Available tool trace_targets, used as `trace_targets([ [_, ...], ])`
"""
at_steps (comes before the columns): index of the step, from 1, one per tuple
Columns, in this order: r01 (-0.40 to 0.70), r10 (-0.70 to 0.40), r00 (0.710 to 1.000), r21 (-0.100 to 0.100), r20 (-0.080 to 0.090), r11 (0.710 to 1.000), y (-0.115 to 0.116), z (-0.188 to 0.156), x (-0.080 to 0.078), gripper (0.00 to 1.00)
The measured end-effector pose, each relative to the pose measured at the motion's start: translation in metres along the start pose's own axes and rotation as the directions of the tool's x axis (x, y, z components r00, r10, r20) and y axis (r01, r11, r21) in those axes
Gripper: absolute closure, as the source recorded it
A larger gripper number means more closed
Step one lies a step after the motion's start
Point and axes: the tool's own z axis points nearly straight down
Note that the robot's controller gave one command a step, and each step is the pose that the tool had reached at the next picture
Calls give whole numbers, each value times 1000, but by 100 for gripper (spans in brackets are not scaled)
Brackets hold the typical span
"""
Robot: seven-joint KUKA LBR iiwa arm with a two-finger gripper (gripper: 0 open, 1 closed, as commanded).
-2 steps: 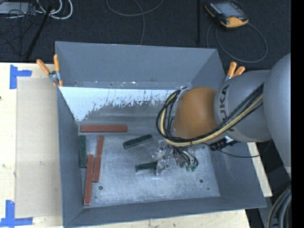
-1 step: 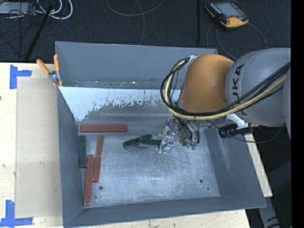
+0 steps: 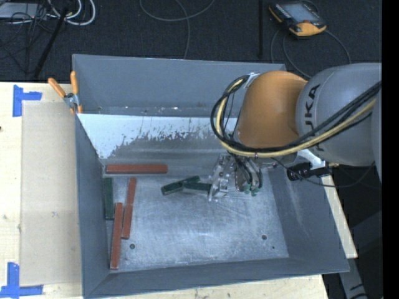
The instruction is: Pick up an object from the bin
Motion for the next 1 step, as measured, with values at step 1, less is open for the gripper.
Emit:
trace_targets([
  [1, 301, -301, 954, 0, 3, 954, -22, -96, -13, 100],
])
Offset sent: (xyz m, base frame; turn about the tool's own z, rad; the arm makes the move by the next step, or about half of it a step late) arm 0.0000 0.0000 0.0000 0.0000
